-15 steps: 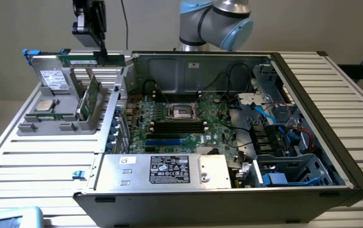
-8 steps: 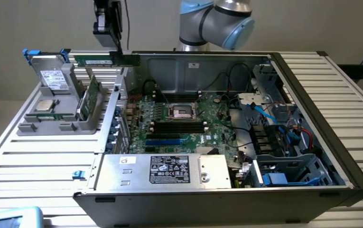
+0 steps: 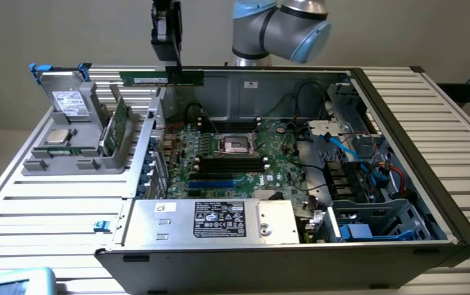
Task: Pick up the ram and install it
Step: 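Pick up the ram and move it above insertion slot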
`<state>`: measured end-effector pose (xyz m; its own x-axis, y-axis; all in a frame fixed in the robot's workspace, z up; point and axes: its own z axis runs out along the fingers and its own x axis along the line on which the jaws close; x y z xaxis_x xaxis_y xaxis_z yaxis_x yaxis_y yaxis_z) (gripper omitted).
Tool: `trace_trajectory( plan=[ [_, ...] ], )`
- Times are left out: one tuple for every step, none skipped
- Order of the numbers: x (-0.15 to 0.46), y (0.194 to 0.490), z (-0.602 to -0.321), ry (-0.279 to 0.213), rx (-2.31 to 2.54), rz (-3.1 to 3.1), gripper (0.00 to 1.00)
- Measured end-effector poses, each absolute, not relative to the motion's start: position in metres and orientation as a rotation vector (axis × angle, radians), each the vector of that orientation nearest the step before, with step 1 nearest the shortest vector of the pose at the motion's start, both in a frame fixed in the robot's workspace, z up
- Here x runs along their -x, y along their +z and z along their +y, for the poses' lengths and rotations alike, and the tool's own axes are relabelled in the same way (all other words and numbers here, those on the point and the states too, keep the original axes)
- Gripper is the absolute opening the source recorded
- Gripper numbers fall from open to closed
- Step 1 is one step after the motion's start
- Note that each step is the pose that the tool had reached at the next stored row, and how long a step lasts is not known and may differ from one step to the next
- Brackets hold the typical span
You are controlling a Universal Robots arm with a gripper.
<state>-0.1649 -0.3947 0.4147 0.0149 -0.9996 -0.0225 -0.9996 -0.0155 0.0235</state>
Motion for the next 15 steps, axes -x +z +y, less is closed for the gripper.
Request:
trace_trajectory(
  plan=[
    [0.161, 0.415, -0.395, -0.051, -2.237, -2.204, 0.13],
    [0.156, 0.415, -0.395, -0.051, -2.237, -2.204, 0.13],
    [0.151, 0.415, -0.395, -0.051, -2.237, -2.204, 0.13],
    [0.147, 0.415, -0.395, -0.052, -2.237, -2.204, 0.13],
    [0.142, 0.415, -0.395, -0.052, -2.237, -2.204, 0.13],
    [0.138, 0.415, -0.395, -0.052, -2.237, -2.203, 0.13],
    [0.133, 0.415, -0.395, -0.052, -2.237, -2.203, 0.13],
    [0.129, 0.415, -0.395, -0.052, -2.237, -2.204, 0.13],
    [0.124, 0.415, -0.395, -0.052, -2.237, -2.203, 0.13],
    [0.12, 0.415, -0.395, -0.052, -2.237, -2.203, 0.13],
    [0.115, 0.415, -0.395, -0.052, -2.237, -2.203, 0.13],
    [0.111, 0.415, -0.395, -0.052, -2.237, -2.203, 0.13],
    [0.106, 0.415, -0.395, -0.052, -2.237, -2.203, 0.13],
    [0.101, 0.415, -0.395, -0.052, -2.237, -2.203, 0.13],
    [0.097, 0.415, -0.395, -0.052, -2.237, -2.203, 0.13]
  ],
)
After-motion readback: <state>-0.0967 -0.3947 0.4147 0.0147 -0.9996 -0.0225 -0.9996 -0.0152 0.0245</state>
